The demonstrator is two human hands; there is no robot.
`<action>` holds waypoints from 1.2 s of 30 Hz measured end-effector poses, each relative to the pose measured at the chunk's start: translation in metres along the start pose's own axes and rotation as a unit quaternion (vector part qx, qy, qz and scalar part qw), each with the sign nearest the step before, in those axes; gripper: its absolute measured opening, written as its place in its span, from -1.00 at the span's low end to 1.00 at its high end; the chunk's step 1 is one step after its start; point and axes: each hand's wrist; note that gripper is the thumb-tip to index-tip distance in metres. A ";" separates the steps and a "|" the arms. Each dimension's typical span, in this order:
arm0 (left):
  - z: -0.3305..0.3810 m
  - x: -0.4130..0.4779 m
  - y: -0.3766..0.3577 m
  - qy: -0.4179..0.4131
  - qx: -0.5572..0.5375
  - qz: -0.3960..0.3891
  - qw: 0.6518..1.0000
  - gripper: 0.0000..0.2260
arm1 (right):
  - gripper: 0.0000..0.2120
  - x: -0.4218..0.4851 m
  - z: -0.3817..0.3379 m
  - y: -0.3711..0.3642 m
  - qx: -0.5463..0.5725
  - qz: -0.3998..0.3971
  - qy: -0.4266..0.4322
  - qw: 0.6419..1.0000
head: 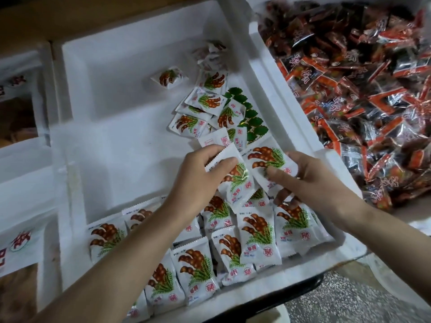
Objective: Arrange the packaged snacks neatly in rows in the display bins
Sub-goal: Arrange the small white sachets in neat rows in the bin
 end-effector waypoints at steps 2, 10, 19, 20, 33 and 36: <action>0.001 -0.002 0.000 -0.012 0.022 -0.003 1.000 -0.71 | -0.85 0.000 -0.001 -0.002 -0.017 0.017 0.012 1.000; -0.007 -0.009 0.017 -0.069 0.109 -0.061 0.990 -0.92 | -0.58 0.003 -0.005 -0.005 -0.034 0.042 0.030 0.998; -0.023 -0.012 0.009 -0.055 0.167 -0.148 0.973 -0.86 | -0.80 0.010 0.006 -0.008 -0.021 0.054 0.027 0.998; -0.025 -0.013 0.007 -0.067 0.190 -0.146 0.969 -0.82 | -0.85 0.010 0.006 -0.009 -0.015 0.049 0.022 0.998; -0.011 -0.048 -0.005 -0.215 0.348 -0.135 0.902 -0.70 | -0.66 -0.016 0.016 0.008 -0.055 0.090 0.027 0.994; -0.002 -0.053 -0.023 -0.211 0.348 -0.233 0.883 -0.51 | -0.82 -0.025 0.024 0.021 -0.188 0.097 0.007 0.977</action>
Point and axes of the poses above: each hand's wrist, its own x-axis towards the middle knuckle, its own y-axis out of the back of the hand, z = x × y, and after that the axes turned 14 degrees about -y, right-handed
